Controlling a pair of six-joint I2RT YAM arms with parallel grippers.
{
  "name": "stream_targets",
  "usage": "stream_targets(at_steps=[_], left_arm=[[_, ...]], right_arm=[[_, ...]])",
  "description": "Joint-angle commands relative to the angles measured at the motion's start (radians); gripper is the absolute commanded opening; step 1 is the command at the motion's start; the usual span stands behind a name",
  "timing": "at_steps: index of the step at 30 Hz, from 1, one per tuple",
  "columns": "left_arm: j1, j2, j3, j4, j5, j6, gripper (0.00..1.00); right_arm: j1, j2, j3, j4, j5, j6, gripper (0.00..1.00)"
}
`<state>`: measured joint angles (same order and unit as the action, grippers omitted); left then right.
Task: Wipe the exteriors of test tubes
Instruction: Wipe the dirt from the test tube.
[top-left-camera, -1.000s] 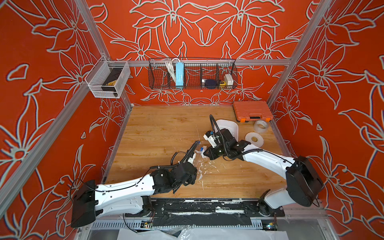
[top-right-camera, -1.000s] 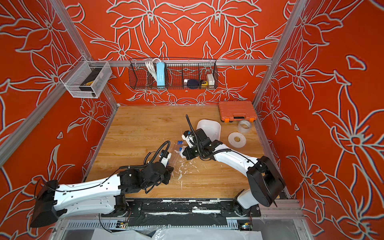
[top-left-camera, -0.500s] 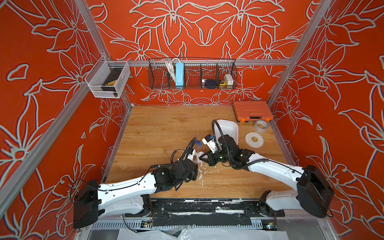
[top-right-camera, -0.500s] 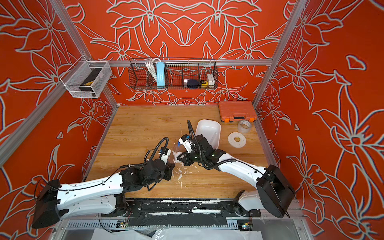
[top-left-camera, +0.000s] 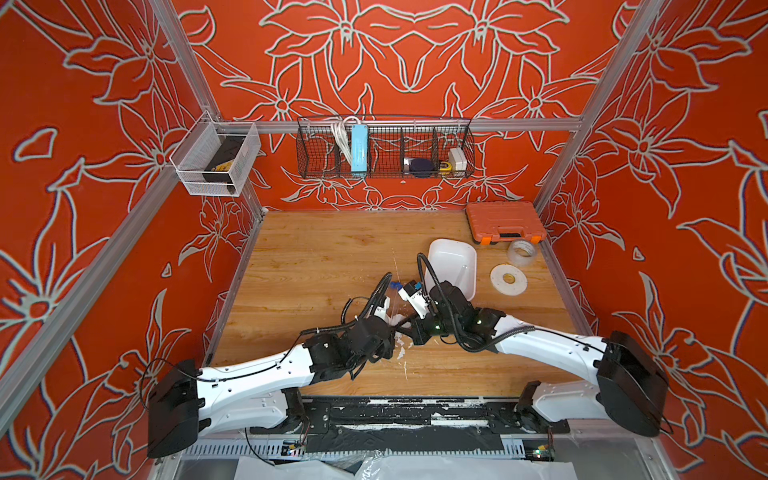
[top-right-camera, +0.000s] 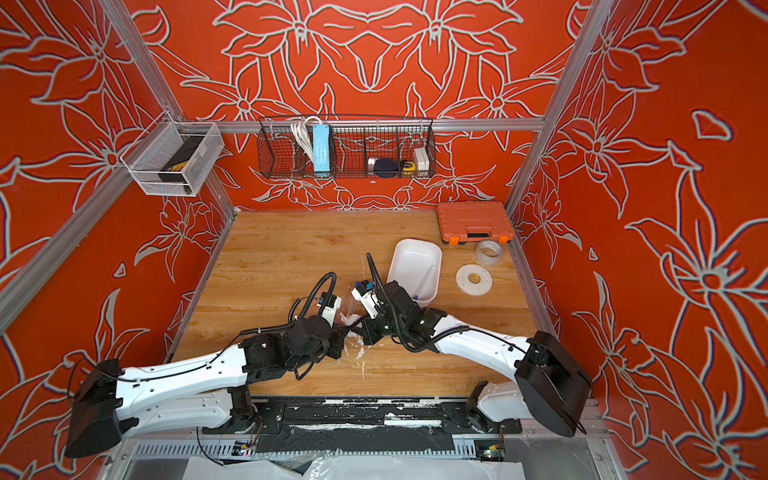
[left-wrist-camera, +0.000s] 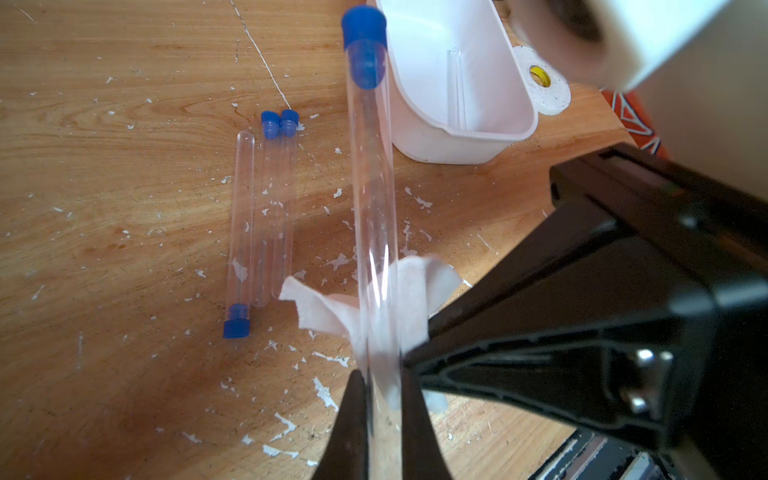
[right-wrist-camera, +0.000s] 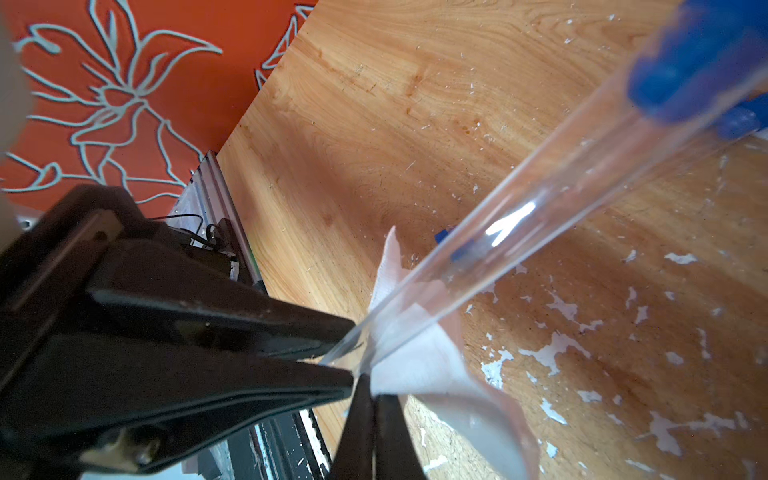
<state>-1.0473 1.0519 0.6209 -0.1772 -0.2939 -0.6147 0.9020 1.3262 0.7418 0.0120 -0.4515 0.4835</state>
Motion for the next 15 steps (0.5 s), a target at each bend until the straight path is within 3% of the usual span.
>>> stream_targets(at_steps=[1, 15], left_arm=[[-0.003, -0.019, 0.021, 0.024, 0.054, -0.008, 0.04], [-0.003, -0.035, 0.01, 0.02, 0.142, -0.022, 0.04]], right_arm=[[-0.024, -0.017, 0.052, 0.002, 0.024, -0.041, 0.0], [-0.203, 0.055, 0.239, -0.044, -0.044, -0.137, 0.0]])
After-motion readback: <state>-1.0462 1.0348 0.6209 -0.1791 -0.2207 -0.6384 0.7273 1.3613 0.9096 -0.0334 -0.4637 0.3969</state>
